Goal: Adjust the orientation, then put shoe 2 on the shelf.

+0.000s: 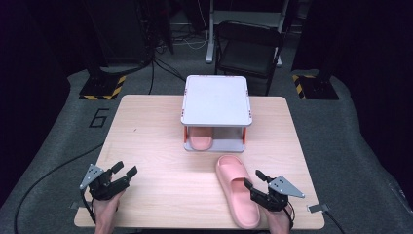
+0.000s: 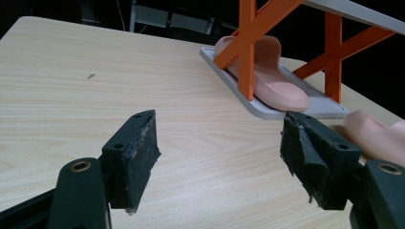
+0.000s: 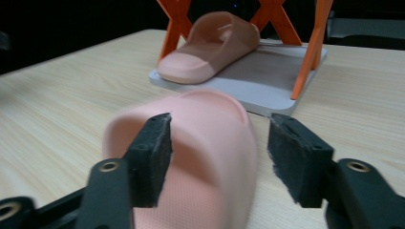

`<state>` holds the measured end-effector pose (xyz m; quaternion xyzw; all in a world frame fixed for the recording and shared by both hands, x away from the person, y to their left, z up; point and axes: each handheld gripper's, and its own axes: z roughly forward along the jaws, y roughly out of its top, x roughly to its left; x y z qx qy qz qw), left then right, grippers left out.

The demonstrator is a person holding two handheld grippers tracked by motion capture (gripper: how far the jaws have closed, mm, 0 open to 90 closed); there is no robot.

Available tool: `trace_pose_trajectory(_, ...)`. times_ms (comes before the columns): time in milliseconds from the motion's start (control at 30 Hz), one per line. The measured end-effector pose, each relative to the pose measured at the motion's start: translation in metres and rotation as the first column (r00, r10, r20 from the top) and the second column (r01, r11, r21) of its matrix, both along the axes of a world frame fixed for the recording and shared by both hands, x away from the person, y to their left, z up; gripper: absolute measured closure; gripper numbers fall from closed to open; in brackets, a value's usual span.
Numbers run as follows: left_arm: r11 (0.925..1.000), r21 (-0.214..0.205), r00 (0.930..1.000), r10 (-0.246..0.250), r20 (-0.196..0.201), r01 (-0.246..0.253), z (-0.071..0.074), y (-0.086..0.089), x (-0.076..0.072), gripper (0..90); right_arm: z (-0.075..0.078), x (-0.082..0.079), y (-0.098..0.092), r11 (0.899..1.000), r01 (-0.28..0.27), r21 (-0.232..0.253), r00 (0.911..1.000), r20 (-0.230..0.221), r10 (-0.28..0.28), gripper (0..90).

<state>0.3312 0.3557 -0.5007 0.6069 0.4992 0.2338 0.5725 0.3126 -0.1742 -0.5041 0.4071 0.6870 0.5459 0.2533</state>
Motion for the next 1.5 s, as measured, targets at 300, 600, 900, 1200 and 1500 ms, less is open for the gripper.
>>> trace_pose_trajectory(300, 0.9994, 0.032, 0.9999, -0.01, -0.004, 0.01, -0.002, -0.002, 0.0, 28.6, 0.006, -0.011, -0.03, 0.995, 0.051, 0.08, 0.9973, 0.05, -0.055, 19.5)
trace_pose_trajectory(600, 0.9979, 0.064, 0.9999, 0.007, 0.015, -0.008, 0.0, -0.004, 0.001, 19.8, -0.001, -0.013, -0.037, 0.994, 0.085, 0.074, 0.995, 0.046, -0.089, 14.5)
trace_pose_trajectory(900, 0.9972, 0.074, 0.9999, 0.011, 0.005, -0.011, 0.0, -0.005, 0.001, 15.4, -0.005, -0.015, -0.023, 1.0, 0.0, 0.019, 1.0, 0.003, 0.0, 15.8)
trace_pose_trajectory(1200, 0.9981, 0.056, 0.9996, 0.026, 0.006, -0.026, 0.0, -0.002, 0.0, 15.7, -0.014, -0.01, -0.015, 0.998, -0.053, -0.04, 0.9965, -0.066, 0.051, 30.1)
trace_pose_trajectory(1500, 0.9976, 0.068, 0.9999, 0.011, -0.002, -0.011, 0.0, -0.004, 0.002, 16.1, -0.02, 0.003, -0.013, 0.997, -0.067, -0.037, 0.9867, -0.151, 0.06, 41.1)
